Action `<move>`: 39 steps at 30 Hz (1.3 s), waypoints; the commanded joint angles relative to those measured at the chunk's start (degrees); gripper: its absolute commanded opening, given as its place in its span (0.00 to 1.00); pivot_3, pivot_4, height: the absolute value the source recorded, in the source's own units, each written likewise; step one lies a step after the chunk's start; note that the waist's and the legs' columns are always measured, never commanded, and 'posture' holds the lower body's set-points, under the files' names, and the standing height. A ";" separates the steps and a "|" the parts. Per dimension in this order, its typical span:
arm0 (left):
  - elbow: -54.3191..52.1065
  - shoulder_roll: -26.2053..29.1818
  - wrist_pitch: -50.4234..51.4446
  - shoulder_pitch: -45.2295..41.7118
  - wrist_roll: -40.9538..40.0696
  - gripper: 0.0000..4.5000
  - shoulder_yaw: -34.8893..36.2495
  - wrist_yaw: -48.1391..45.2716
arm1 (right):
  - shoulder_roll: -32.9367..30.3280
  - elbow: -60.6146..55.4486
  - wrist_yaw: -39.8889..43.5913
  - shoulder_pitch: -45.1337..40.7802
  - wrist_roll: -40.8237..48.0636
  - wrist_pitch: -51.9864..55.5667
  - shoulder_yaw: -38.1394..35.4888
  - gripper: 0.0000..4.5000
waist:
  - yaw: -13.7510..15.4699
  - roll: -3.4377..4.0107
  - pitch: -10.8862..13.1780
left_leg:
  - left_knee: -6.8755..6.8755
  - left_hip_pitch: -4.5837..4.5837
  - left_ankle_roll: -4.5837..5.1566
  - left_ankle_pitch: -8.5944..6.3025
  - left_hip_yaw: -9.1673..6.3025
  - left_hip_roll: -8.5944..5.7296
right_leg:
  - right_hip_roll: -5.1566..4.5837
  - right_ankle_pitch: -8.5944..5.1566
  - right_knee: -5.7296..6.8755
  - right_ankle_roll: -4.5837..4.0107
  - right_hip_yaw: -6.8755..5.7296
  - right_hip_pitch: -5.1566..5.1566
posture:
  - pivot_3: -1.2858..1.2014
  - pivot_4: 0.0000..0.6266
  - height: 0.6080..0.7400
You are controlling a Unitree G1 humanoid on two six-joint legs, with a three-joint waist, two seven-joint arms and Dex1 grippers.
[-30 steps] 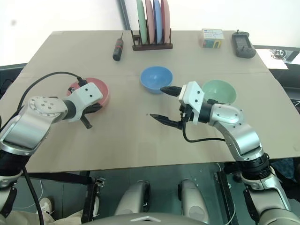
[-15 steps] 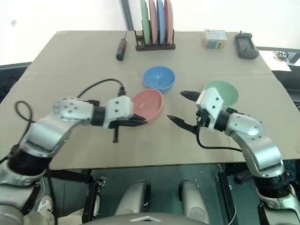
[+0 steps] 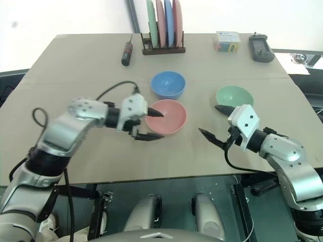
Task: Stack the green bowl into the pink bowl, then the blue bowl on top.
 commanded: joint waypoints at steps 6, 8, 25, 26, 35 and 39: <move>-1.51 1.89 -2.39 16.99 -21.31 0.96 24.81 -7.88 | 0.29 19.29 -3.37 -16.06 -10.44 5.25 8.59 1.00 | -0.17 0.11 -0.06 | -0.01 0.01 0.00 0.00 0.02 0.06 | 0.09 0.01 0.12 -0.42 0.04 -0.10 | 0.52 0.24 1.00; -1.00 2.29 -2.70 18.01 -23.44 0.98 27.63 -8.00 | 1.03 23.53 -2.77 -19.24 -11.21 5.61 10.01 1.00 | 0.31 0.08 -0.04 | 0.00 -0.03 0.00 0.00 0.03 0.05 | 0.07 0.01 0.10 -0.42 0.04 -0.12 | 0.52 0.24 1.00; -5.05 2.89 -2.71 26.62 -30.15 1.00 33.80 -5.97 | 2.06 29.88 1.02 -27.38 -13.89 3.57 11.85 0.02 | 0.08 0.09 -0.02 | -0.07 -0.04 0.00 0.00 0.05 -0.05 | -0.08 0.02 -0.04 -0.41 0.00 -0.06 | 0.52 0.24 1.00; -4.89 2.74 -4.28 28.35 -29.45 1.00 34.16 -7.25 | 2.41 27.60 2.29 -27.21 -12.17 3.71 11.27 0.02 | -0.02 0.11 -0.01 | -0.08 -0.04 0.00 0.00 0.06 -0.04 | -0.08 0.02 -0.05 -0.41 0.01 -0.07 | 0.52 0.24 1.00; 6.02 1.49 -13.04 39.35 -29.31 1.00 44.37 -15.78 | 8.87 7.56 9.94 -29.36 0.50 12.52 17.91 0.02 | 0.19 0.05 -0.04 | -0.20 -0.07 -0.01 0.00 -0.05 0.17 | 0.07 -0.06 0.03 -0.54 -0.13 -0.19 | 0.52 0.24 1.00; 7.82 2.50 -13.79 39.27 -28.50 1.00 43.95 -16.86 | 11.53 10.22 11.43 -30.85 0.75 14.74 22.33 0.02 | 0.47 0.04 -0.05 | -0.05 -0.05 -0.01 0.00 -0.01 0.15 | 0.02 -0.09 0.06 -0.53 -0.12 -0.18 | 0.52 0.24 1.00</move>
